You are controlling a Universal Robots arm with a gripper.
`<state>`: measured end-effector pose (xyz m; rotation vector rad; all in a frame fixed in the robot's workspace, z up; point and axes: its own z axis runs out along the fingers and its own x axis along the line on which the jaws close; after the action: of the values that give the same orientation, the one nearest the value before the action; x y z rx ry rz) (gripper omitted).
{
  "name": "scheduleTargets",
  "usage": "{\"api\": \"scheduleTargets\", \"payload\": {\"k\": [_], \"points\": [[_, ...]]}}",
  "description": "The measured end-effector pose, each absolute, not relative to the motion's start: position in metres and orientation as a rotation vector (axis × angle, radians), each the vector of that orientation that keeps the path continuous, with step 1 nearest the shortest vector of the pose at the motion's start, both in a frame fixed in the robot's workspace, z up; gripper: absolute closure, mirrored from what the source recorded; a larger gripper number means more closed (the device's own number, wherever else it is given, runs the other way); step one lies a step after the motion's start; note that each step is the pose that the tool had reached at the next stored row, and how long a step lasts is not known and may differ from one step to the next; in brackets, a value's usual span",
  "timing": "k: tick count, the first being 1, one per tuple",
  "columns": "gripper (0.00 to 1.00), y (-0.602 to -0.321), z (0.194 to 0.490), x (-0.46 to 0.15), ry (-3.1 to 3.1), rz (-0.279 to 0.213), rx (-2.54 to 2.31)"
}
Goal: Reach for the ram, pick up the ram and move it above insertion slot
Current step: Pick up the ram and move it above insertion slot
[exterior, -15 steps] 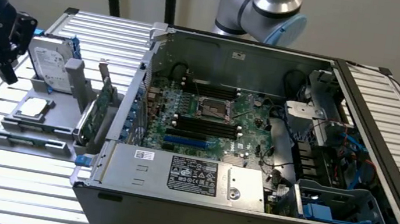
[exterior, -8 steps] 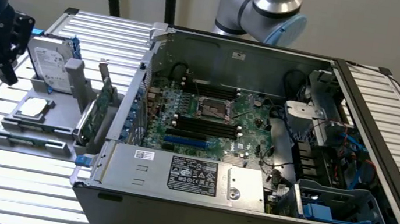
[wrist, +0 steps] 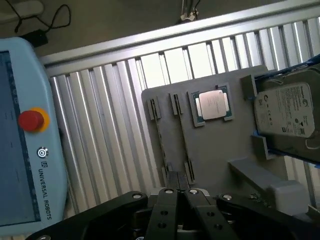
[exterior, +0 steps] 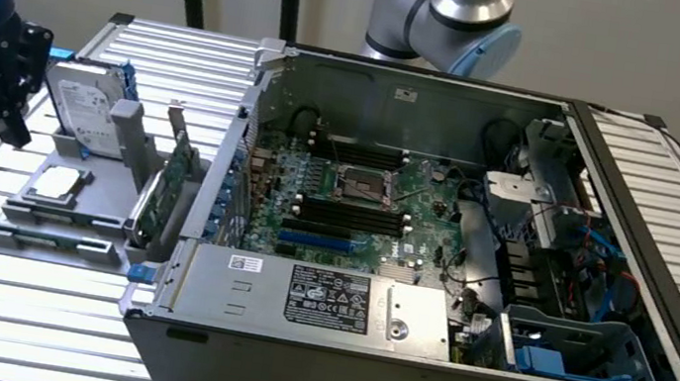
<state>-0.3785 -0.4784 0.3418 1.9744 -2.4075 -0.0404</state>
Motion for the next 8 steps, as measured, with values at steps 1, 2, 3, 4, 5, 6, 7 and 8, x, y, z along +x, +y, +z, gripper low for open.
{"api": "scheduleTargets", "payload": {"k": [1,2,3,4,5,6,7,8], "points": [[0.89,-0.4784,0.3417,-0.3785,-2.390,-0.039,1.996],[0.89,-0.4784,0.3416,-0.3786,-2.372,-0.038,2.018],[0.89,-0.4784,0.3416,-0.3785,-2.354,-0.037,2.039],[0.89,-0.4784,0.3415,-0.3785,-2.339,-0.036,2.059],[0.89,-0.4783,0.3414,-0.3785,-2.325,-0.034,2.075],[0.89,-0.4783,0.3414,-0.3785,-2.318,-0.034,2.083],[0.89,-0.4783,0.3415,-0.3785,-2.317,-0.034,2.085],[0.89,-0.4783,0.3415,-0.3785,-2.316,-0.034,2.085]]}}
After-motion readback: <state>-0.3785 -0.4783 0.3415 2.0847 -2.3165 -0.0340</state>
